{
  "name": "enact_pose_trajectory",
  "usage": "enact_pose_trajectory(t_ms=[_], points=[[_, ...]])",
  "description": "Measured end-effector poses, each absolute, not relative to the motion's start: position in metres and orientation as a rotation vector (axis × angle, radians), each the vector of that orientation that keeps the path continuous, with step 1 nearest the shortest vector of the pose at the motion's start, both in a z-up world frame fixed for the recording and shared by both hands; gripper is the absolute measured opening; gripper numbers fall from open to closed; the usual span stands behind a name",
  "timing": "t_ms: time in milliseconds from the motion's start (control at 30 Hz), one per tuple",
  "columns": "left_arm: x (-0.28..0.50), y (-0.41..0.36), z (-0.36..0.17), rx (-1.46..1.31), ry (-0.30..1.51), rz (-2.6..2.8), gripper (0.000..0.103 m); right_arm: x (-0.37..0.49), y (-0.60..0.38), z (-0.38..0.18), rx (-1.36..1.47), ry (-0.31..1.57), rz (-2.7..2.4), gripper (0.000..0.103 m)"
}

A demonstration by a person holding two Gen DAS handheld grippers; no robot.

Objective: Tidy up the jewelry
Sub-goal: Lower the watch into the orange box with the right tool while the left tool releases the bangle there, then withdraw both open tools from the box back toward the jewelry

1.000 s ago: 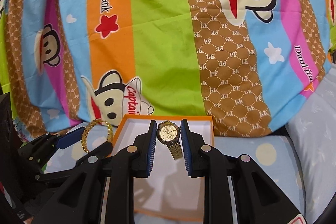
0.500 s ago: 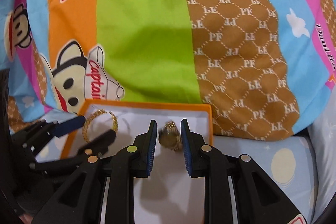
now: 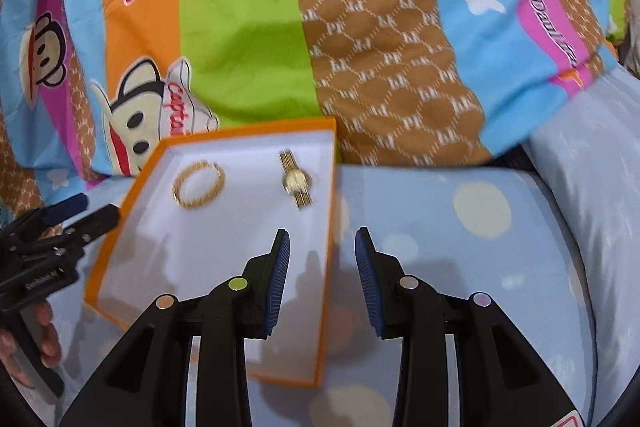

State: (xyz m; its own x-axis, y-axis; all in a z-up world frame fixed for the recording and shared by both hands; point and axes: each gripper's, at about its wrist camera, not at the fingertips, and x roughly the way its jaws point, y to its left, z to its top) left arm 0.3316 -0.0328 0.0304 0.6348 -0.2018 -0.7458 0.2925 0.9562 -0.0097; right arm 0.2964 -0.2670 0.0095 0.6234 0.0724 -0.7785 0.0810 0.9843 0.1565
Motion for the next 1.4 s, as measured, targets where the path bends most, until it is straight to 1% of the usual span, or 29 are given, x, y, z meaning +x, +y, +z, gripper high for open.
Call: enact_pose_trajectory(t_ms=[67, 167, 233, 300, 533, 867, 933, 1233, 1333, 1400], points=[[0.32, -0.025, 0.022, 0.135, 0.842, -0.257, 0.078, 0.288, -0.267, 0.001, 0.193, 0.916, -0.001, 0.034], [0.314, -0.023, 0.009, 0.151, 0.873, -0.254, 0.077, 0.284, -0.262, -0.01, 0.197, 0.94, -0.003, 0.031], [0.313, -0.025, 0.0, 0.145, 0.908, -0.261, 0.07, 0.282, -0.259, -0.015, 0.202, 0.955, -0.005, 0.03], [0.311, -0.024, -0.007, 0.134, 0.93, -0.264, 0.067, 0.278, -0.259, -0.016, 0.211, 0.96, -0.002, 0.029], [0.29, -0.015, -0.016, 0.104, 0.969, -0.282, 0.068, 0.25, -0.258, -0.015, 0.223, 0.962, 0.004, 0.029], [0.243, -0.008, -0.014, 0.116, 0.954, -0.303, 0.067, 0.192, -0.249, -0.011, 0.244, 0.953, 0.009, 0.029], [0.235, -0.008, -0.014, 0.117, 0.952, -0.306, 0.066, 0.183, -0.248, -0.01, 0.251, 0.952, 0.006, 0.029], [0.216, -0.007, -0.013, 0.118, 0.948, -0.311, 0.066, 0.167, -0.244, -0.008, 0.24, 0.948, -0.005, 0.029], [0.211, -0.005, -0.004, 0.113, 0.926, -0.3, 0.066, 0.161, -0.243, 0.001, 0.225, 0.907, -0.026, 0.029], [0.201, -0.001, 0.009, 0.118, 0.88, -0.288, 0.067, 0.15, -0.24, 0.012, 0.207, 0.865, -0.028, 0.033]])
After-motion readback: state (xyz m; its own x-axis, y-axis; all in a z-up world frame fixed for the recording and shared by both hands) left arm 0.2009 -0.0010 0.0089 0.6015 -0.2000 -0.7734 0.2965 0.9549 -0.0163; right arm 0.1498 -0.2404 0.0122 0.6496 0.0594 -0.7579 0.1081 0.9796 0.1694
